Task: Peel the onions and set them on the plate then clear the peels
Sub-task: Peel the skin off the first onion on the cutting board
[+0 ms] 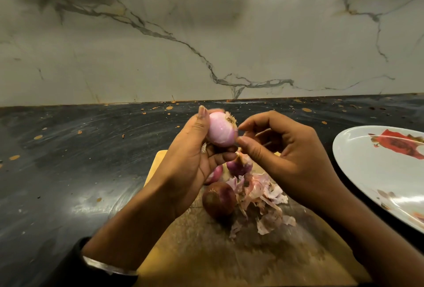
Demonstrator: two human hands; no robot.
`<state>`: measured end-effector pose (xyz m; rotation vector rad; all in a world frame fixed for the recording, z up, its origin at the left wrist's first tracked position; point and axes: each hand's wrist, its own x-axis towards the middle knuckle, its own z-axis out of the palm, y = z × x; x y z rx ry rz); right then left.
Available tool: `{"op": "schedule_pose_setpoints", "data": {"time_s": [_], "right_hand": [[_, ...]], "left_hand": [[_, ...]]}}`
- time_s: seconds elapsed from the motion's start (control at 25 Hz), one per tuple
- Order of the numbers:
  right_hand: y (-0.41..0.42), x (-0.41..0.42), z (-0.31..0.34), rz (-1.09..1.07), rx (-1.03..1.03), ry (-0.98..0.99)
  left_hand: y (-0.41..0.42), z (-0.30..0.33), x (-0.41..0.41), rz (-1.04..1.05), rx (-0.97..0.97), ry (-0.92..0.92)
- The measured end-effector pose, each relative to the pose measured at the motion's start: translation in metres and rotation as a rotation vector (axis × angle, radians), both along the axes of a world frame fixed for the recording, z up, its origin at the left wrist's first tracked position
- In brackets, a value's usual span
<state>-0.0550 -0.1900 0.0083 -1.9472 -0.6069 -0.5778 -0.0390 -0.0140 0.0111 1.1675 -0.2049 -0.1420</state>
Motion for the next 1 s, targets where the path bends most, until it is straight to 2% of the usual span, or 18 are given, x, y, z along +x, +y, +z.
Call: {"op": "schedule_pose_setpoints", "data": {"time_s": [0.24, 0.36, 0.68, 1.0], "right_hand": [[0.006, -0.002, -0.001, -0.053, 0.172, 0.099], [0.0, 0.003, -0.002, -0.014, 0.222, 0.178], [-0.007, 0.003, -0.001, -0.005, 0.233, 0.155], [-0.008, 0.005, -0.002, -0.045, 0.162, 0.134]], "left_hand": [[-0.001, 0.001, -0.004, -0.07, 0.035, -0.055], [0.0, 0.001, -0.003, -0.061, 0.049, -0.083], [0.0, -0.002, -0.004, -0.043, 0.151, -0.225], [-0.002, -0.003, -0.004, 0.001, 0.195, -0.276]]}}
